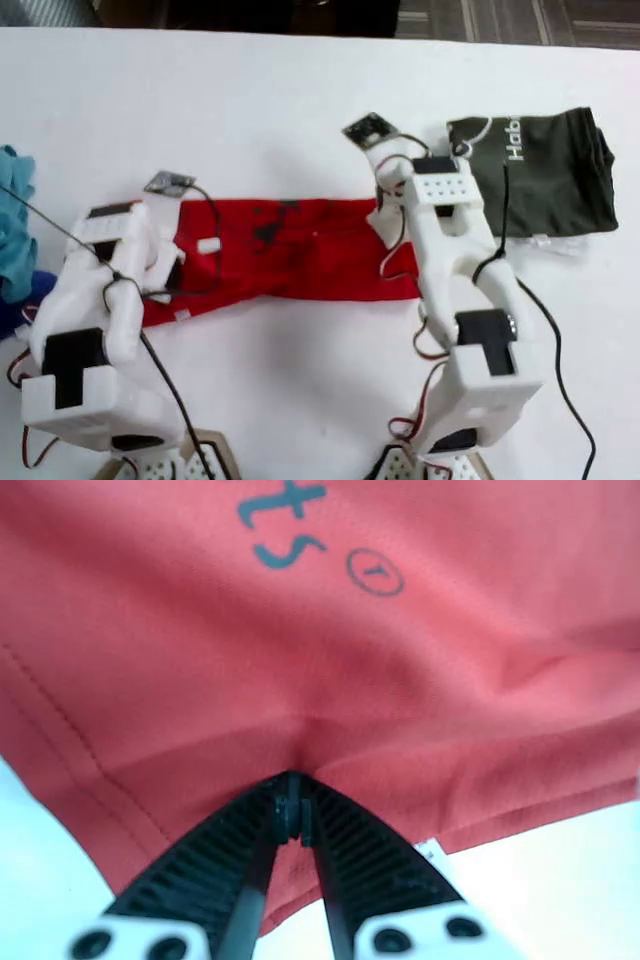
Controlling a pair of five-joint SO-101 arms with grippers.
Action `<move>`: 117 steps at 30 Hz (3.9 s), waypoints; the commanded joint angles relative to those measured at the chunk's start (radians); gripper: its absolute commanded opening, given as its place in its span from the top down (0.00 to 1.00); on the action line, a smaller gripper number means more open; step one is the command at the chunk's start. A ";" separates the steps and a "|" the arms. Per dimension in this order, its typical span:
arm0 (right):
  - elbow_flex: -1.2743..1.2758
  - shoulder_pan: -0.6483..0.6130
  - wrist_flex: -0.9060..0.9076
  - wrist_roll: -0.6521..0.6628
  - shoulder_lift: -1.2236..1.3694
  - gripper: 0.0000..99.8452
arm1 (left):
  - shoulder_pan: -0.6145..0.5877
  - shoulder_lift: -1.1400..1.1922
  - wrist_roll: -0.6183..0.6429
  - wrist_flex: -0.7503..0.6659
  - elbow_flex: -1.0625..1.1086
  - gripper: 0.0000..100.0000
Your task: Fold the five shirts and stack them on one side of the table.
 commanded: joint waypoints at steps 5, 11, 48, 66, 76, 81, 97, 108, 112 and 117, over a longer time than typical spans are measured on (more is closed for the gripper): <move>-0.025 0.007 0.085 -0.002 -0.329 0.98 | -0.020 0.003 -0.005 0.003 -0.051 0.97; 0.038 0.015 0.202 0.003 -0.479 0.98 | -0.025 0.003 0.107 0.249 -0.302 0.97; 0.783 0.481 0.160 0.236 -1.165 0.98 | -0.104 0.618 0.207 0.508 -0.914 0.78; 1.163 0.536 -0.151 0.235 -1.167 0.98 | -0.310 0.647 0.138 0.660 -1.156 0.97; 1.280 0.536 -0.314 0.222 -1.167 0.98 | -0.295 0.519 0.106 0.690 -1.141 0.97; 1.292 0.536 -0.340 0.150 -1.167 0.98 | -0.114 0.339 0.155 0.690 -1.024 0.97; 1.292 0.536 -0.341 0.143 -1.167 0.98 | 0.568 0.100 0.227 0.663 -1.001 0.97; 1.292 0.536 -0.341 0.143 -1.167 0.98 | 0.746 0.110 0.299 0.511 -1.110 0.97; 1.292 0.536 -0.341 0.143 -1.167 0.98 | 0.767 0.144 0.299 0.497 -1.118 0.97; 1.292 0.536 -0.341 0.143 -1.167 0.98 | 0.763 0.227 0.302 0.506 -1.118 0.97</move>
